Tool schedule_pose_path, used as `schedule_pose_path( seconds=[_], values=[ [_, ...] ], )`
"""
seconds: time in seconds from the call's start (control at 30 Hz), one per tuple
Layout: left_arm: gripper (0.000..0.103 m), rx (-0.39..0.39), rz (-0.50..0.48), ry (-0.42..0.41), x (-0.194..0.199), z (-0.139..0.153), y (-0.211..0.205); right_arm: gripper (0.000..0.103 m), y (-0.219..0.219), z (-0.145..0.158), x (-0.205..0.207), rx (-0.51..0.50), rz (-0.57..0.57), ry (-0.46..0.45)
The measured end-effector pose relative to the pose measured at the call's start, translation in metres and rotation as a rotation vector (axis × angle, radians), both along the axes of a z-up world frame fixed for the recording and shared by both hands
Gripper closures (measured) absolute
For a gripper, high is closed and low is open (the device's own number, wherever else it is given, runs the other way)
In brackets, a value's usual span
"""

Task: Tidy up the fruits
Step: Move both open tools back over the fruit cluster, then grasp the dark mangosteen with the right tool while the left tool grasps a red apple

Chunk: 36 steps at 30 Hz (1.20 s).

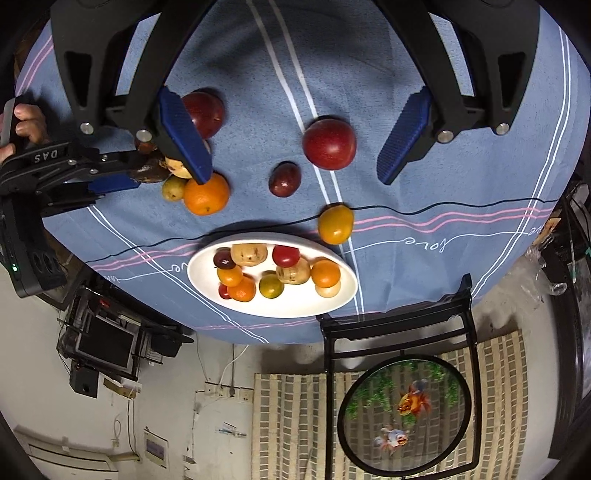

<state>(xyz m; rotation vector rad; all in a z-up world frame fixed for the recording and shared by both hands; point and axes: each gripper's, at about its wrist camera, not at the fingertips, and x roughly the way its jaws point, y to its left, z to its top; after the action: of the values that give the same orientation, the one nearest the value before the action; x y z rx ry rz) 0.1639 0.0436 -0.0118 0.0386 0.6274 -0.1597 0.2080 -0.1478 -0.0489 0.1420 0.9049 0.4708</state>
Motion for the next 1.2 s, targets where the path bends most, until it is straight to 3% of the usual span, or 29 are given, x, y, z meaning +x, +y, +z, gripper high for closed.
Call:
schedule_pose_path(
  seconds=[0.63,0.77,0.9,1.03,1.2],
  values=[
    [0.01,0.039,-0.034,0.013,0.0,-0.003,-0.01,0.058,0.035,-0.008,0.02,-0.192,0.0,-0.083],
    [0.01,0.038,-0.032,0.03,0.001,-0.004,-0.008,0.058,0.024,-0.002,0.015,-0.162,-0.022,-0.09],
    [0.01,-0.005,-0.108,0.055,-0.002,-0.004,-0.011,0.058,0.003,0.011,0.011,-0.06,-0.074,-0.102],
    [0.011,0.03,-0.205,0.067,-0.008,-0.01,-0.028,0.058,-0.008,0.014,0.01,-0.02,-0.103,-0.089],
    [0.016,0.08,-0.244,0.087,-0.009,-0.019,-0.042,0.058,-0.008,0.015,0.009,-0.015,-0.113,-0.089]
  ],
)
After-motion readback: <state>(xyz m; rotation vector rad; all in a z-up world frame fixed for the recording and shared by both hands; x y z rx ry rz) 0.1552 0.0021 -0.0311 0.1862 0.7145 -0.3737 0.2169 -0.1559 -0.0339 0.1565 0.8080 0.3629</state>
